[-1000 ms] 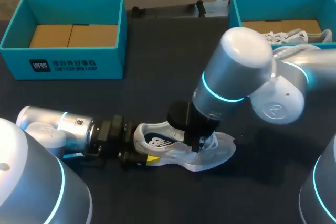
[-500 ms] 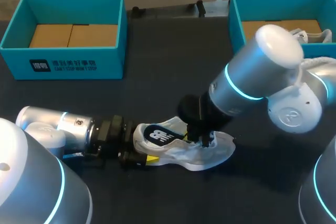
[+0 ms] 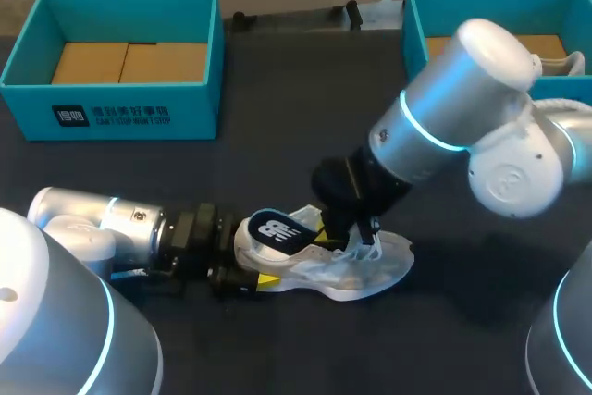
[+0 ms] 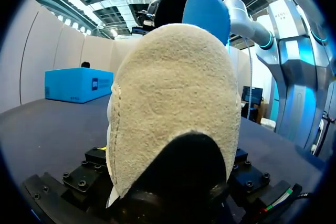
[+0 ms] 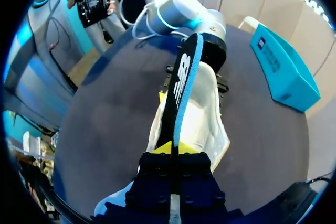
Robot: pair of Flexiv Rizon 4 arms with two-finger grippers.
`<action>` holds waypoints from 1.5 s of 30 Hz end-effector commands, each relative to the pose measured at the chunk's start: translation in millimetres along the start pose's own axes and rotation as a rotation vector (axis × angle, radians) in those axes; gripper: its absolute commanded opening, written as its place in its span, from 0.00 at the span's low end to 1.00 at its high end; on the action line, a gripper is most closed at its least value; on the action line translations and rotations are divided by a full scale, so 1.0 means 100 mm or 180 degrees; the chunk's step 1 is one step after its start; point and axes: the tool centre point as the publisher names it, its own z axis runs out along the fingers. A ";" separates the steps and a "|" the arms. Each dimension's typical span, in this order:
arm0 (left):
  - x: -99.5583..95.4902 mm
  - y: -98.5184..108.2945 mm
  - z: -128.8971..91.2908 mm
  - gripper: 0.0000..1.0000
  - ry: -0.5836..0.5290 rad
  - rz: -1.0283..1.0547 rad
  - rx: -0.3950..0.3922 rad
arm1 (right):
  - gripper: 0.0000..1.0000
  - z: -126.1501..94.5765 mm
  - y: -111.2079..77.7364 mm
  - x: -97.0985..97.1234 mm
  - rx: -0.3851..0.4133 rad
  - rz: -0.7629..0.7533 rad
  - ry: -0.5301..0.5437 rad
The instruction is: Take the shoe out of the shoebox, open the shoe tongue, remove and reinsert the insole, then place the shoe into the shoebox
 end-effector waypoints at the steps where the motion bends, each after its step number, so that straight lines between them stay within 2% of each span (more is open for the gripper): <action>1: 0.00 0.00 0.00 0.00 -0.0004 0.0000 0.0000 | 0.00 0.07 0.22 -0.11 0.0296 -0.0105 0.0191; 7: 0.00 0.00 0.00 0.00 -0.0004 0.0000 0.0000 | 0.00 0.09 0.37 -0.13 0.0437 -0.0275 0.0294; 10: 0.00 0.00 0.00 0.00 -0.0004 0.0000 0.0000 | 0.01 0.11 0.37 -0.14 0.0481 -0.0279 0.0360; 11: 0.00 0.00 0.00 0.00 -0.0004 0.0000 0.0000 | 0.14 0.12 0.38 -0.14 0.0475 -0.0295 0.0402; 12: 0.00 0.00 0.00 0.00 -0.0004 0.0000 0.0000 | 0.17 0.13 0.38 -0.14 0.0491 -0.0298 0.0415; 13: 0.00 0.00 0.00 0.00 -0.0004 0.0000 0.0000 | 0.37 0.13 0.38 -0.14 0.0493 -0.0284 0.0408; 14: 0.00 0.00 0.00 0.00 -0.0004 0.0000 0.0000 | 0.45 0.14 0.38 -0.14 0.0490 -0.0276 0.0404; 15: 0.00 0.00 0.00 0.00 -0.0004 0.0000 0.0000 | 0.63 0.12 0.38 -0.14 0.0503 -0.0238 0.0360; 18: 0.00 0.00 0.00 0.00 -0.0004 0.0000 0.0000 | 0.78 0.04 0.38 -0.14 0.0472 -0.0110 0.0209; 19: 0.00 0.00 0.00 0.00 -0.0004 0.0000 0.0000 | 0.88 0.00 0.37 -0.14 0.0443 -0.0048 0.0146; 20: 0.00 0.00 0.00 0.00 -0.0004 0.0000 0.0000 | 0.92 -0.02 0.36 -0.14 0.0451 -0.0022 0.0117; 23: 0.00 0.00 0.00 0.00 -0.0004 0.0000 0.0000 | 0.82 -0.09 0.36 -0.15 0.0420 0.0103 0.0061; 25: 0.00 0.00 0.00 0.00 -0.0004 0.0000 0.0000 | 0.55 -0.12 0.37 -0.16 0.0397 0.0185 0.0058; 26: 0.00 0.00 0.00 0.00 -0.0004 0.0000 0.0000 | 0.49 -0.14 0.38 -0.17 0.0389 0.0198 0.0060; 40: 0.00 0.00 0.00 0.00 -0.0004 0.0000 0.0000 | 0.39 -0.03 0.40 -0.25 0.0256 0.0453 0.0461; 42: 0.00 0.00 0.00 0.00 -0.0004 0.0000 0.0000 | 0.33 -0.01 0.40 -0.28 0.0232 0.0449 0.0511; 45: 0.00 0.00 0.00 0.00 -0.0004 0.0000 0.0000 | 0.11 0.01 0.41 -0.29 0.0226 0.0456 0.0554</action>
